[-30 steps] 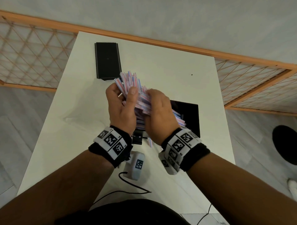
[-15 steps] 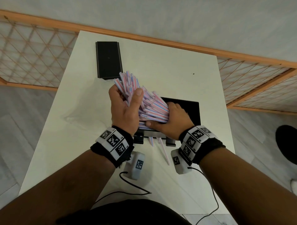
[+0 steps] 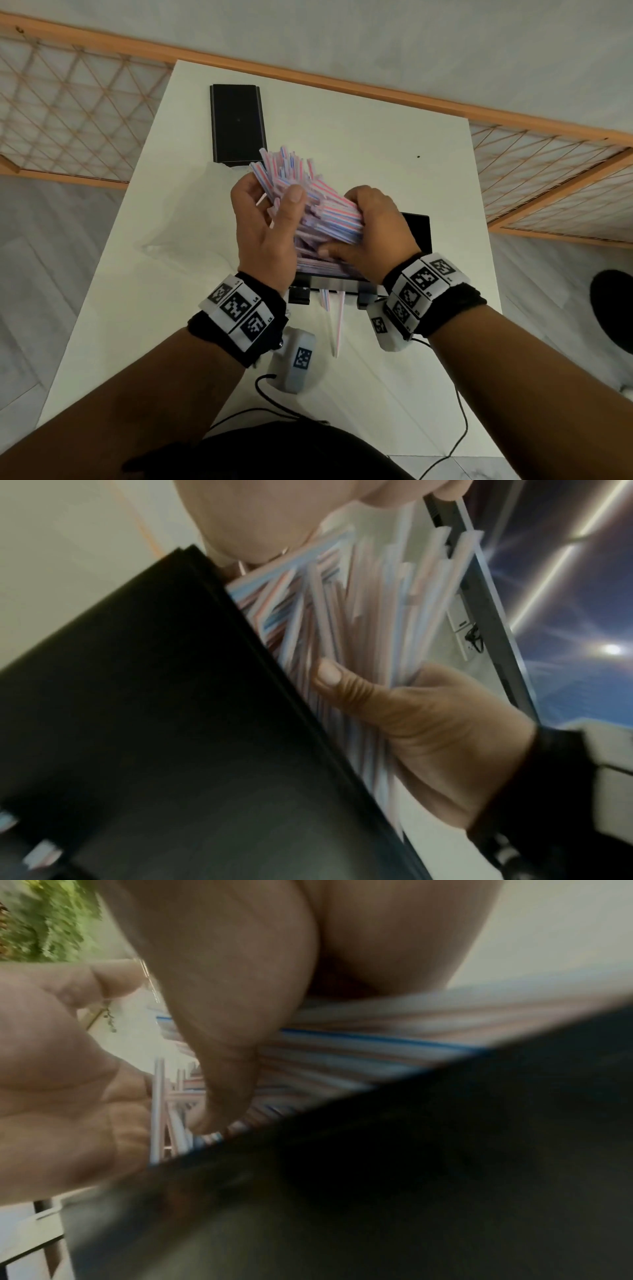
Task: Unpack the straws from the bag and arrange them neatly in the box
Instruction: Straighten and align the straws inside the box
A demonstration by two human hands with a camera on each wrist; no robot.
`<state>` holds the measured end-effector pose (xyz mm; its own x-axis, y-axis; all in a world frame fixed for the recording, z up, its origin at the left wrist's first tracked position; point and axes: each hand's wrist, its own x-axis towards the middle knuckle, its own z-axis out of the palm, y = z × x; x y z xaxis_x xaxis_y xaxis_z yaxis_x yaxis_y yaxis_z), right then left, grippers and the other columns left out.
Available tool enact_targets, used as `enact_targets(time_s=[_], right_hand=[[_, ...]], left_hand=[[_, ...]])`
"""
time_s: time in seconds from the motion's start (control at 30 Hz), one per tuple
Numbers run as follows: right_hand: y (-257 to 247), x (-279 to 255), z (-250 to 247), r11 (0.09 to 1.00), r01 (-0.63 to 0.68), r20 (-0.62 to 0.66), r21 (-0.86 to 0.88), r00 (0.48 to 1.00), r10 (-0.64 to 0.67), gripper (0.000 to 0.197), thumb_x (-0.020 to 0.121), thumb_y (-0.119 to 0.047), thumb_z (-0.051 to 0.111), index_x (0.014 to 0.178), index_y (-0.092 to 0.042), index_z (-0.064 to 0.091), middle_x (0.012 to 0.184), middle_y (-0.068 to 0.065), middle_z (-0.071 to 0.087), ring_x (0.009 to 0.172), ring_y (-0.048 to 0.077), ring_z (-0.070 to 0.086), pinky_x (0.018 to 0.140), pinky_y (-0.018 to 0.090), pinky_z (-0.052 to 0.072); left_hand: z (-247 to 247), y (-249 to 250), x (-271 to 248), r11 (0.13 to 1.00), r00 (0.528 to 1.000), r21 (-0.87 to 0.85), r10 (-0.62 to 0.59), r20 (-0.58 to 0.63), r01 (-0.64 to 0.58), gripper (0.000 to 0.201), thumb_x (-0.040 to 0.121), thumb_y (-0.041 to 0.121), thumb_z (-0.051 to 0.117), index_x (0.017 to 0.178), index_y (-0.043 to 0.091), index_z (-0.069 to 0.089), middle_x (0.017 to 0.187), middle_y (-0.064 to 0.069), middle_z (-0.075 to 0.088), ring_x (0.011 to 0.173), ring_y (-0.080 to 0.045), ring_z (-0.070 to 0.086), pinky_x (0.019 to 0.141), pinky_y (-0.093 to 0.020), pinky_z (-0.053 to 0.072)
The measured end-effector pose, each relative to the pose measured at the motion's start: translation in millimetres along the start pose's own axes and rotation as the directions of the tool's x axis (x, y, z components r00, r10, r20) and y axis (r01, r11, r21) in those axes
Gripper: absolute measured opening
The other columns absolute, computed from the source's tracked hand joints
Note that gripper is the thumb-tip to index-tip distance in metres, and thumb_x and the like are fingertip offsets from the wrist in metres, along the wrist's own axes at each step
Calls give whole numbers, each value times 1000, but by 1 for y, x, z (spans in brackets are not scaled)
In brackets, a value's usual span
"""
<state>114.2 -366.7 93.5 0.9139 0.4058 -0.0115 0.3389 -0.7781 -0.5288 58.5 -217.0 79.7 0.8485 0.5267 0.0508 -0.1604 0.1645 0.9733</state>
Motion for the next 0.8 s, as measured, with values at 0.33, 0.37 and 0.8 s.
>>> enact_targets(time_s=[0.33, 0.37, 0.8], right_hand=[[35, -41, -2, 991, -115, 131, -64, 984, 122, 46, 82, -60, 64, 72, -16, 55, 62, -3, 56, 60, 18, 53, 58, 30, 43], [37, -44, 0, 994, -90, 164, -64, 981, 100, 45, 86, -59, 58, 71, -16, 58, 60, -3, 56, 59, 17, 53, 59, 30, 44], [41, -44, -11, 977, -58, 313, -207, 942, 122, 49, 70, -58, 76, 95, -18, 60, 92, -2, 57, 87, 19, 55, 78, 32, 49]], left_hand=[[3, -8, -3, 976, 999, 215, 26, 23, -31, 66, 87, 40, 67, 134, 1, 40, 119, 16, 56, 103, 11, 63, 90, -9, 48], [4, -8, -3, 975, 999, 221, 32, 17, -35, 66, 87, 41, 66, 133, 1, 41, 118, 17, 55, 103, 12, 62, 89, -8, 47], [3, -7, -1, 966, 1000, 260, 6, 16, -10, 54, 92, 20, 70, 131, -1, 40, 114, 17, 52, 97, 18, 61, 84, -5, 46]])
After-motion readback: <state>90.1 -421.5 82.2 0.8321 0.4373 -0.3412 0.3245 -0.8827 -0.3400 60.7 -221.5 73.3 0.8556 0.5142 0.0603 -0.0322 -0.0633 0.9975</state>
